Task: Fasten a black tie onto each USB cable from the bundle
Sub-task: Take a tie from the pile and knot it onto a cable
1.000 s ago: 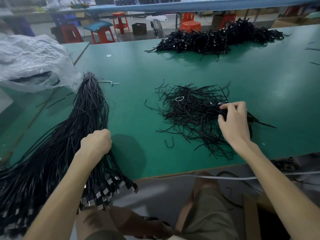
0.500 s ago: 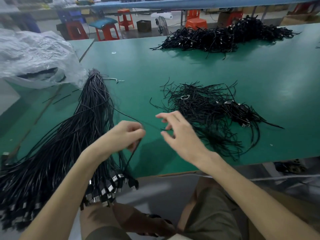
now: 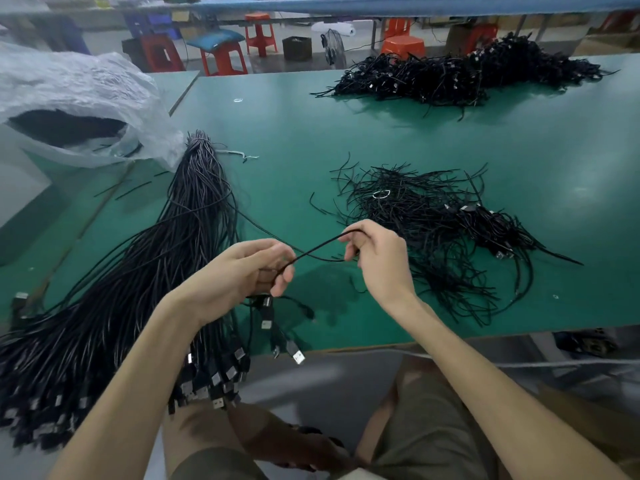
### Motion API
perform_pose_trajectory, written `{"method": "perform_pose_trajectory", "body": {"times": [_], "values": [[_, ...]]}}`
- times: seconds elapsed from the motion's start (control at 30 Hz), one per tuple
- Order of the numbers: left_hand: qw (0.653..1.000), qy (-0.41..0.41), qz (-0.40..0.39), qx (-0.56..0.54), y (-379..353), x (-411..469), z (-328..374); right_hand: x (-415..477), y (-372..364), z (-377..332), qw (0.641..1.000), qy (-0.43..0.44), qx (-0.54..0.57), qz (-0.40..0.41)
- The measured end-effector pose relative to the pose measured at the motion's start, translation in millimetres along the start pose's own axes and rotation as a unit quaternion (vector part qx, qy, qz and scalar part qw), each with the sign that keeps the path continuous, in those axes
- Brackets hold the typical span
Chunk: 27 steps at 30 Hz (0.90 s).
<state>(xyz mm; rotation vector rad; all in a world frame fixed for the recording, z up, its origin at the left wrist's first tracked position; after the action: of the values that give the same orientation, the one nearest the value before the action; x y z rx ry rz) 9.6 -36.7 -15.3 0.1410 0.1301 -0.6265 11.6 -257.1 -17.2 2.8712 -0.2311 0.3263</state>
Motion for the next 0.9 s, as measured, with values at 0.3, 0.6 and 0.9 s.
{"method": "perform_pose_trajectory", "body": {"times": [0.3,0.6,0.9], "values": [[0.999,-0.048,-0.002,-0.005,11.4,2.5,-2.1,3.3,7.9,1.1,0.997,-0.005,0.041,0.064],[0.898,-0.103,0.159,-0.397,35.1,6.2,-13.1,-27.8,-9.2,-0.6,0.994,0.054,-0.040,-0.082],[0.832,-0.122,0.066,-0.537,16.6,6.7,7.2,-54.7,-23.1,3.4,0.954,0.088,-0.198,-0.207]]}}
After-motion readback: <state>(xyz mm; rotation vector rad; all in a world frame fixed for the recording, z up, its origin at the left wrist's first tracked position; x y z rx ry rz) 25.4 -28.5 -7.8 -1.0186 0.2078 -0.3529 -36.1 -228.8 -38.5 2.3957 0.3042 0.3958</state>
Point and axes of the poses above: each hand's wrist, its own x-axis towards the middle knuckle, its own y-axis out of the back of the hand, z = x × y, the point moved 5 cm from there along x, towards the middle knuckle, and after that the axes turned 7 degrees about x, right-handed, at the moved point
